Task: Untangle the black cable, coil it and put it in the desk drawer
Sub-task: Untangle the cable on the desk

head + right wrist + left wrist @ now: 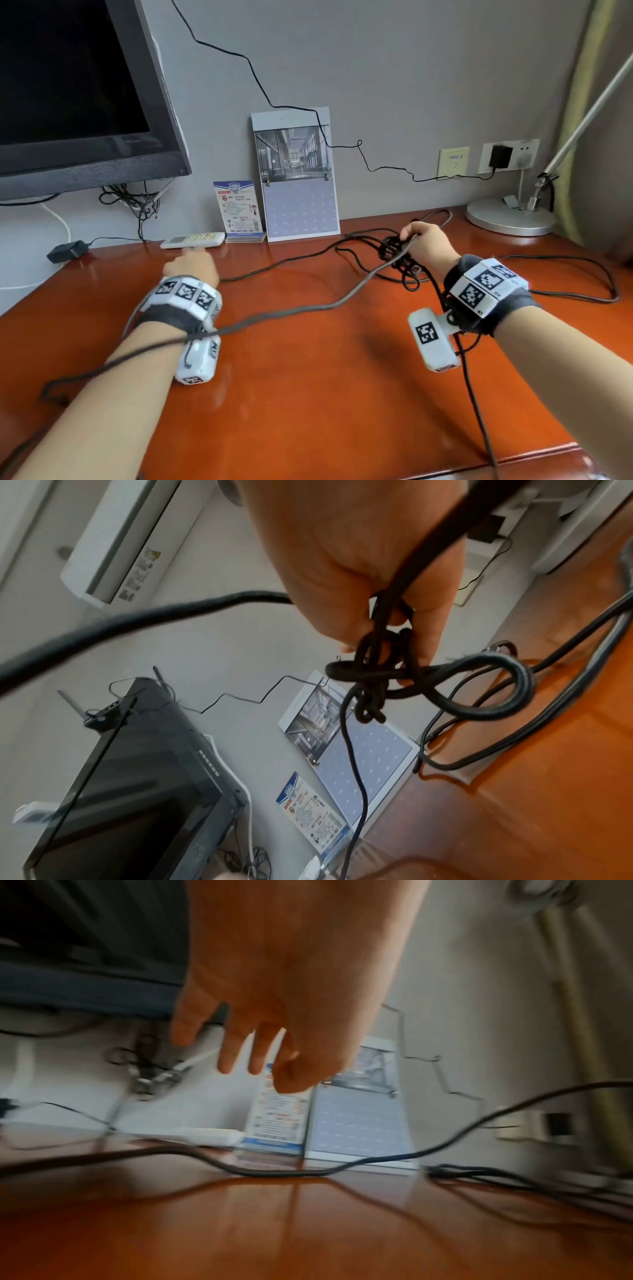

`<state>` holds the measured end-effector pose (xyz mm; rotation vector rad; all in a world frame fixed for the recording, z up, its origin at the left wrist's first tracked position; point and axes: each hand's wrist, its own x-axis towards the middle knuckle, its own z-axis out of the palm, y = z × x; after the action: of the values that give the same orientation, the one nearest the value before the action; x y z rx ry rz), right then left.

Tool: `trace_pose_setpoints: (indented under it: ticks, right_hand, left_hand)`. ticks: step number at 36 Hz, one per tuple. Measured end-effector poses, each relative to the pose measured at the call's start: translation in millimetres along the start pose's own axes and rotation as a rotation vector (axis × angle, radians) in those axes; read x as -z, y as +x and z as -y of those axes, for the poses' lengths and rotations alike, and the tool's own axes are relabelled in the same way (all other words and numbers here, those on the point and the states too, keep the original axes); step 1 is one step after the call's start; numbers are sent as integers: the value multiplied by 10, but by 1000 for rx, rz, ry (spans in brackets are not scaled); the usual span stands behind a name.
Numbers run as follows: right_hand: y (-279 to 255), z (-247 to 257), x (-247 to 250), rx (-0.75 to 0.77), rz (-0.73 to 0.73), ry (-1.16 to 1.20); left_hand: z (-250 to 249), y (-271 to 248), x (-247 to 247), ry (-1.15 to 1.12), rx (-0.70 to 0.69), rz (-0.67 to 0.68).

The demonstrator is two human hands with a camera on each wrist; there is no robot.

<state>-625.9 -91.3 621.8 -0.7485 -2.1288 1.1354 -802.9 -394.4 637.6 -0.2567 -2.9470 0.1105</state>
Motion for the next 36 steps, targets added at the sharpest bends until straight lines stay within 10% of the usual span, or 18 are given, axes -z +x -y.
trace_pose_setpoints:
  ticks: [7,11,20,29,36]
  right_hand:
    - [-43,135,-205,78,84,38]
    - [-87,189,-247,109,105,50]
    - [-127,198,-235,139,131,31]
    - [121,-68,117,25,-85,-55]
    - [130,-93,31,37,-55,-169]
  left_hand:
    - [-939,-359,135,-267,-781,-158]
    - [-1339,-545,265,-309,-917,-200]
    - [-1421,-485,234,-14,-900,-345]
    - [-634,-28,143,109,-334,-212]
    - [-461,202,14,108,-195,-164]
